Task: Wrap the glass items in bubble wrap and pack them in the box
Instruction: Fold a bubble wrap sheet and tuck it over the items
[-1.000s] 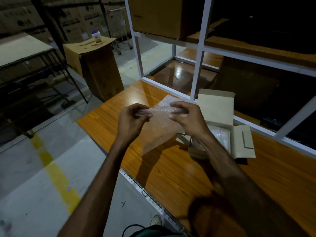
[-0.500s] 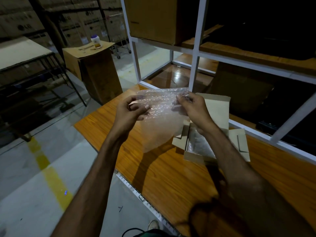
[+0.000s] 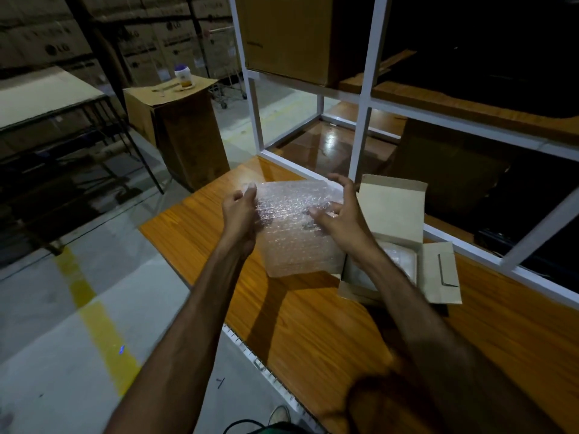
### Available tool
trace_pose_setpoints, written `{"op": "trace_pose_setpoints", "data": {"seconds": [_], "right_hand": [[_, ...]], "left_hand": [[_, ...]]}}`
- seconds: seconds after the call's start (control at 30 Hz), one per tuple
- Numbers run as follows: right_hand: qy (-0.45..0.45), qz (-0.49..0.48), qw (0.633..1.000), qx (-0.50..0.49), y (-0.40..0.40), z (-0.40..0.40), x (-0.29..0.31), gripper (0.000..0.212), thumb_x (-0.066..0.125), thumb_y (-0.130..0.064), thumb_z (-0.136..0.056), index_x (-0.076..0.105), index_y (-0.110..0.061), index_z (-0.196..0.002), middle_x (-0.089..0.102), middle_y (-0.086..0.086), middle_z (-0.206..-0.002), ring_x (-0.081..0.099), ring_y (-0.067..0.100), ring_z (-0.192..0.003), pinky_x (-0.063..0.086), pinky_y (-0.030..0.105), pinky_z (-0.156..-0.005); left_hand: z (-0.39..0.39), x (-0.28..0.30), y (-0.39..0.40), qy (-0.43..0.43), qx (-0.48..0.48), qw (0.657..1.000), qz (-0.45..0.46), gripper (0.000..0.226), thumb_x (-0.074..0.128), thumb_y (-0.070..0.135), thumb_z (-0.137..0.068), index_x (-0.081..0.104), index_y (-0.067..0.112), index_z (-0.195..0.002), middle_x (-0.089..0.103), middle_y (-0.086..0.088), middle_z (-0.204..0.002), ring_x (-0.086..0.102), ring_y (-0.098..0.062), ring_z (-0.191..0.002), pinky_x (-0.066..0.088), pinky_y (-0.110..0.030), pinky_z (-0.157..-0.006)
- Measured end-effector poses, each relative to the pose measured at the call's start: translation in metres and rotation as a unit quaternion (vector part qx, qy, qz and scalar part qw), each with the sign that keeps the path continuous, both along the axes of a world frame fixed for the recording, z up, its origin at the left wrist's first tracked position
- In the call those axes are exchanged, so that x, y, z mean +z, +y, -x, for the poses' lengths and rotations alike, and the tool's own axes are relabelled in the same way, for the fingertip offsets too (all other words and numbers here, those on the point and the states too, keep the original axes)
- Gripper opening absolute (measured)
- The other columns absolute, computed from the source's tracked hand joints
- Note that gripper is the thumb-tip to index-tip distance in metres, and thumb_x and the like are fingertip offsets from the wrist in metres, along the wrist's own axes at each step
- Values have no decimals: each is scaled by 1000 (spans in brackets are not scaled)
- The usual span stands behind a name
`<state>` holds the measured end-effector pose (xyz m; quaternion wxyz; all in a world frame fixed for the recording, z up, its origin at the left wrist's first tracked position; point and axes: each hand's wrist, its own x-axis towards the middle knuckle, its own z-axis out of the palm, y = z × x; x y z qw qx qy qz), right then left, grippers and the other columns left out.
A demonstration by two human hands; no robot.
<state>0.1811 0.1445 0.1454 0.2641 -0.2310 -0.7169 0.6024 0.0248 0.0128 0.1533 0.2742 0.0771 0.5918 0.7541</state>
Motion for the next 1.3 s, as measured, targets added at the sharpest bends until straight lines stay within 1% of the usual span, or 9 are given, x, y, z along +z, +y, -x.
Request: {"op": "trace_pose_setpoints", "data": {"seconds": [0.07, 0.13, 0.2, 0.3, 0.5, 0.8, 0.93, 1.13, 1.3], "right_hand": [[-2, 4, 999, -33, 1, 2, 2, 57, 74, -19, -97, 38, -43, -135, 43, -3, -143, 60, 10, -110, 61, 27, -74], [4, 2, 996, -92, 7, 4, 4, 38, 72, -17, -99, 50, -31, -127, 53, -4, -135, 60, 10, -110, 59, 29, -82], [5, 2, 992, -128, 15, 4, 5, 17, 68, -7, -99, 67, -16, -113, 65, -4, -119, 61, 7, -107, 57, 30, -93], [-20, 52, 995, -84, 25, -1, 5, 20, 68, -5, -98, 76, -14, -114, 70, -7, -117, 65, 8, -110, 58, 31, -98], [-157, -40, 982, 93, 28, -21, 0, 77, 85, -15, -86, 51, -26, -154, 46, 0, -158, 50, 20, -136, 49, 43, -112], [-132, -86, 987, 15, 34, -33, -5, 60, 84, -18, -88, 61, -21, -144, 55, 3, -152, 55, 25, -136, 54, 44, -107], [-140, -95, 985, -15, 39, -36, -4, 50, 84, -19, -88, 67, -20, -134, 63, 3, -140, 64, 21, -121, 60, 41, -97], [-154, -157, 974, -50, 43, -37, -9, 24, 85, -36, -86, 71, -35, -106, 71, -15, -104, 68, 18, -104, 47, 63, -104], [-165, -162, 969, -84, 44, -39, -9, 24, 85, -37, -86, 70, -30, -104, 55, -3, -123, 53, 14, -112, 33, 43, -103]], "left_hand": [[-2, -4, -5, 6, -35, 999, 0, 69, 69, 36, -100, 30, 29, -157, 56, -5, -126, 71, -27, -105, 65, -44, -76], [-9, -11, -12, 61, -92, 994, 4, 81, 74, 29, -96, 23, 48, -157, 55, -8, -135, 69, -36, -114, 63, -53, -84], [-19, -13, -19, 103, -144, 984, 13, 75, 70, 11, -96, 36, 40, -156, 62, -11, -132, 71, -35, -111, 63, -51, -88], [-28, -15, -20, 177, -190, 965, 35, 53, 70, -7, -90, 65, 18, -136, 65, -2, -133, 67, -27, -121, 62, -40, -91], [-29, -18, -15, 298, -127, 944, 60, 57, 78, -7, -83, 66, 13, -134, 69, 4, -130, 68, -16, -120, 63, -45, -93], [-26, -28, -6, 370, -121, 915, 101, 27, 78, 35, -92, 76, 19, -113, 74, 5, -116, 70, -14, -109, 62, -51, -90], [-27, -30, -1, 351, -92, 928, 83, 15, 77, 23, -92, 77, 17, -106, 76, 4, -110, 72, -17, -105, 62, -54, -88], [-25, -28, 4, 398, -86, 904, 128, 50, 89, 15, -79, 72, 17, -126, 73, 8, -117, 70, -10, -100, 63, -38, -82], [-25, -30, 11, 436, -59, 879, 183, 23, 82, 26, -87, 74, 19, -108, 61, 4, -113, 58, -8, -102, 61, -44, -84]]}}
